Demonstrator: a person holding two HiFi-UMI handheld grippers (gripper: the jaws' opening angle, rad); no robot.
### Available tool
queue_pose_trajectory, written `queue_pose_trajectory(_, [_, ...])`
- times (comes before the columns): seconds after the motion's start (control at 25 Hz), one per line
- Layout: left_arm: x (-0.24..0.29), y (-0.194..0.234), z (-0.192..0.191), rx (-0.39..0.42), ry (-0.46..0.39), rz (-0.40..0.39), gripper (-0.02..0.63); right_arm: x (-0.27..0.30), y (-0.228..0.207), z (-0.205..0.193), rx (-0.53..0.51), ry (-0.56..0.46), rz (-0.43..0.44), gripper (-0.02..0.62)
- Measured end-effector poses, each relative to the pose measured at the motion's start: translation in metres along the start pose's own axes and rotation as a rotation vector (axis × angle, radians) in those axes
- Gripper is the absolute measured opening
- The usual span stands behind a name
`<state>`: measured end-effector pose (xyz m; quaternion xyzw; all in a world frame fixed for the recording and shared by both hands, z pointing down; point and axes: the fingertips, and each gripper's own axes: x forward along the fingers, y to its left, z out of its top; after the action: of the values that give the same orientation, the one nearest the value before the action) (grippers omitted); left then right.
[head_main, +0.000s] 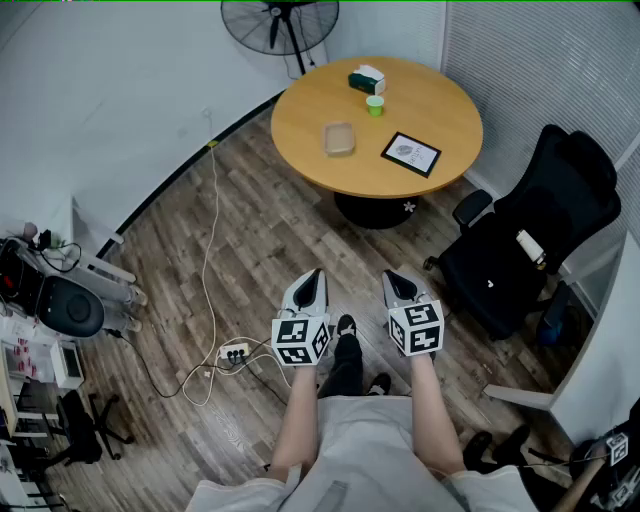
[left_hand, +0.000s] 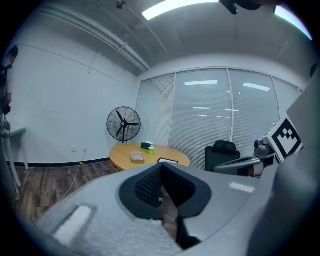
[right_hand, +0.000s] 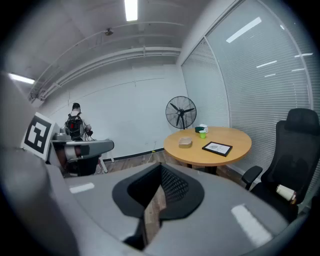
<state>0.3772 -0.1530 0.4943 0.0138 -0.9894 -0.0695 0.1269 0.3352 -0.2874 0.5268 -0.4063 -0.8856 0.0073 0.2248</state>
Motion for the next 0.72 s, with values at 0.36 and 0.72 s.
queue_pose_trajectory(0.36, [0.07, 0.022, 0.009, -0.051, 0.043, -0.054, 0.0, 0.047, -0.027, 0.015, -0.006, 0.058, 0.036, 0.0])
queue_pose_trajectory(0.72, [0.148, 0.076, 0.052, -0.078, 0.018, -0.074, 0.0, 0.115, -0.063, 0.065, 0.005, 0.039, 0.011, 0.0])
